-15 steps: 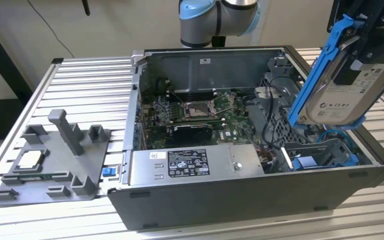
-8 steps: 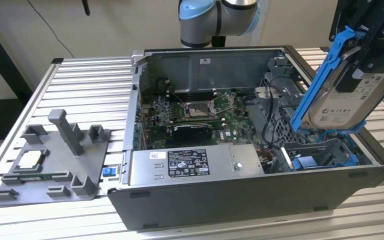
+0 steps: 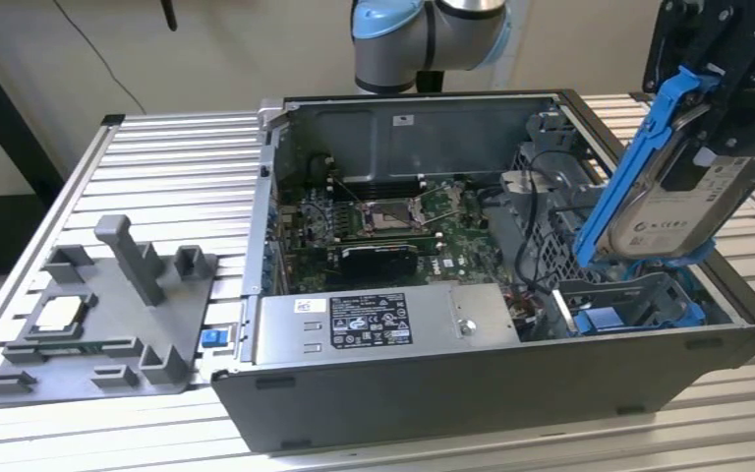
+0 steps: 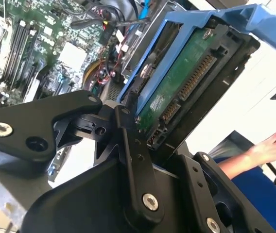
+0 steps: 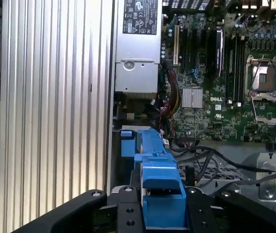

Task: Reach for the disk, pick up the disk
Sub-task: 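Pick up the disk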

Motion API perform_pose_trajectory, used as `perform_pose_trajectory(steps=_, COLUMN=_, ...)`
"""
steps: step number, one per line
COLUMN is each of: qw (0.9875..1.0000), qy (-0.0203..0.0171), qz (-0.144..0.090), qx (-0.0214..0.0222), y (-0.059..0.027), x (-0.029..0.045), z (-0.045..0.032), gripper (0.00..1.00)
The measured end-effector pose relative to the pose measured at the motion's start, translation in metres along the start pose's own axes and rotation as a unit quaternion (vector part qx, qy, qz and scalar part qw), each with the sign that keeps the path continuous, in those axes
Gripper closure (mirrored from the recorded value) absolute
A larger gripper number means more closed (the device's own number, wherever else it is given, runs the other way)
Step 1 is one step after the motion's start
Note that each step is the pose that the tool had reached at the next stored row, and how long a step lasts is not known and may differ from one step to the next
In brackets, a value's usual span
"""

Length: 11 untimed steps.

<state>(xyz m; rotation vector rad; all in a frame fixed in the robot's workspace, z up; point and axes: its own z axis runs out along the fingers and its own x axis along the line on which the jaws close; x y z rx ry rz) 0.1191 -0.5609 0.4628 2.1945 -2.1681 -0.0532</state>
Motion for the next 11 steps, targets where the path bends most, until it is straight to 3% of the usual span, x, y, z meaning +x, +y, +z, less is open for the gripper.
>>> perform_pose_trajectory(steps=11, qw=1.0000, qy=-0.0001, qz=0.000, qx=-0.0001, y=-0.0027, x=0.0013, z=0.0029, gripper=1.00)
